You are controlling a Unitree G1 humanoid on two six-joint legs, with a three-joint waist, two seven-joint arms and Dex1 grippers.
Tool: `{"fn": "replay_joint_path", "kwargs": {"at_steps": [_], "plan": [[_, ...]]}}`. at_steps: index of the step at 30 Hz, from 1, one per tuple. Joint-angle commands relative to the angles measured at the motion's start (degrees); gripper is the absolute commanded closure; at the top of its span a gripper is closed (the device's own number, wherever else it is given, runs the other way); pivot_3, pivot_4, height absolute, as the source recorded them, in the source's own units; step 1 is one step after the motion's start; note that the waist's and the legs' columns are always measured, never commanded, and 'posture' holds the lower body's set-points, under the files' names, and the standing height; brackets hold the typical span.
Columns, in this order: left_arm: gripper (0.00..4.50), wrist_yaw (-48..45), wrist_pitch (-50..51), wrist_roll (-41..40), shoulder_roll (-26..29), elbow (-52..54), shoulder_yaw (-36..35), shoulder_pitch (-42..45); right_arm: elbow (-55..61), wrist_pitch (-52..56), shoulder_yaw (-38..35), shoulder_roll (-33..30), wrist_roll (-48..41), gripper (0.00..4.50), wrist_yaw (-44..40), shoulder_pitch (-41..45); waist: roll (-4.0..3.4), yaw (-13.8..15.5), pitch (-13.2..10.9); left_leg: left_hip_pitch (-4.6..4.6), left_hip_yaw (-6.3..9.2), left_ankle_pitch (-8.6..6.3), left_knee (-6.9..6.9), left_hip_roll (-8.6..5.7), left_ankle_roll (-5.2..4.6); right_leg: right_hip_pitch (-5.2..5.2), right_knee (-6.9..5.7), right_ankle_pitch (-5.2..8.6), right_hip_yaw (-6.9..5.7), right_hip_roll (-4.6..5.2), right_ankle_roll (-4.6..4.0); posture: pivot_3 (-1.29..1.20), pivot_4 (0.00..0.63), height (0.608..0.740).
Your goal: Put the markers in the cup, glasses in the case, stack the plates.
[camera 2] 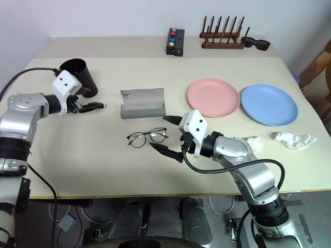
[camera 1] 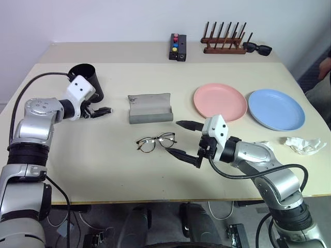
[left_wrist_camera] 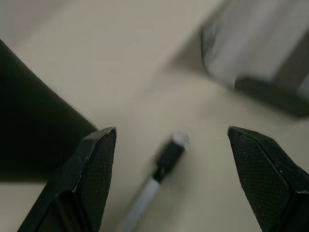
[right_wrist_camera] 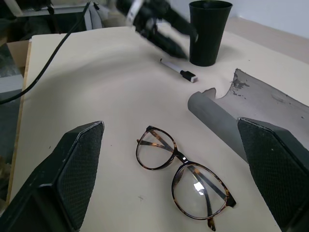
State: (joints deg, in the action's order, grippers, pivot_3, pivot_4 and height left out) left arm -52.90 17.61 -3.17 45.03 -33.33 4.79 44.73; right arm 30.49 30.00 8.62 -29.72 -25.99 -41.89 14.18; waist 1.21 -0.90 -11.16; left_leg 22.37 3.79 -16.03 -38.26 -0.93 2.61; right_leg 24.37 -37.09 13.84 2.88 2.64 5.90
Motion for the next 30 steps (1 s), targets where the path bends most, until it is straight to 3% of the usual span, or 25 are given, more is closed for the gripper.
{"fn": "replay_joint_path", "kwargs": {"at_steps": [1, 7, 12, 15, 21, 26, 30], "plan": [[0.76, -0.54, 0.67, 2.31, -0.88, -5.39, 1.22, 5.68, 0.77, -0.23, -0.16, 0.37, -0.35, 0.00, 0.08, 0.90, 0.00, 0.05, 0.00, 0.00, 0.00, 0.00, 0.00, 0.00, 0.00, 0.00, 0.00, 0.00, 0.00, 0.00, 0.00, 0.00, 0.150, 0.735], [0.76, -4.06, -1.96, 6.66, -3.89, -19.19, 4.98, 13.80, 0.90, -0.20, -0.14, 0.33, -0.04, 0.00, 0.57, 0.74, 0.01, -0.13, 0.00, 0.01, -0.01, 0.00, 0.00, -0.02, 0.00, 0.00, 0.01, 0.00, 0.00, 0.01, 0.00, 0.00, 0.150, 0.735], [0.76, -9.00, -3.92, 10.42, -4.29, -26.11, 8.34, 15.13, 1.26, -0.51, -0.46, 0.29, 0.17, 0.00, 1.32, 0.16, 0.01, -0.40, 0.00, 0.01, -0.02, 0.00, 0.01, -0.02, 0.00, 0.03, -0.01, 0.00, 0.01, 0.01, 0.00, 0.00, 0.150, 0.735], [1.61, -9.33, -4.74, 11.39, -3.97, -28.99, 8.38, 15.28, 1.80, -0.58, -0.63, 0.16, 0.18, 0.00, 1.63, -0.56, 0.03, -0.28, 0.02, 0.00, -0.02, 0.00, 0.01, -0.02, 0.00, 0.03, -0.02, 0.00, 0.01, 0.02, 0.00, 0.00, 0.150, 0.735], [4.48, -9.52, -7.10, 11.79, -3.01, -30.10, 7.81, 14.54, 1.66, -0.86, -0.54, 0.13, 0.27, 0.00, 1.65, -0.85, 0.03, -0.43, 0.03, -0.08, -0.02, 0.00, 0.00, 0.00, -0.01, 0.02, -0.14, 0.00, 0.02, -0.01, 0.00, 0.00, 0.150, 0.735], [4.48, -10.62, -10.28, 9.47, -1.62, -25.12, 5.18, 12.14, 1.28, -1.03, -0.27, 0.16, 0.39, 0.00, 1.41, -0.61, 0.03, -1.12, 0.03, -0.08, -0.02, 0.01, 0.01, 0.04, -0.02, 0.02, -0.13, -0.01, 0.03, -0.03, -0.02, 0.00, 0.150, 0.735], [4.48, -16.84, -10.19, 2.86, 0.27, -14.09, 0.22, 7.12, 0.95, -1.09, -0.28, 0.12, 0.46, 0.00, 1.14, -0.37, 0.03, -1.60, 0.02, -0.04, -0.03, 0.01, 0.01, 0.05, -0.02, 0.05, -0.10, -0.01, 0.04, 0.01, -0.02, 0.00, 0.150, 0.735]]}}
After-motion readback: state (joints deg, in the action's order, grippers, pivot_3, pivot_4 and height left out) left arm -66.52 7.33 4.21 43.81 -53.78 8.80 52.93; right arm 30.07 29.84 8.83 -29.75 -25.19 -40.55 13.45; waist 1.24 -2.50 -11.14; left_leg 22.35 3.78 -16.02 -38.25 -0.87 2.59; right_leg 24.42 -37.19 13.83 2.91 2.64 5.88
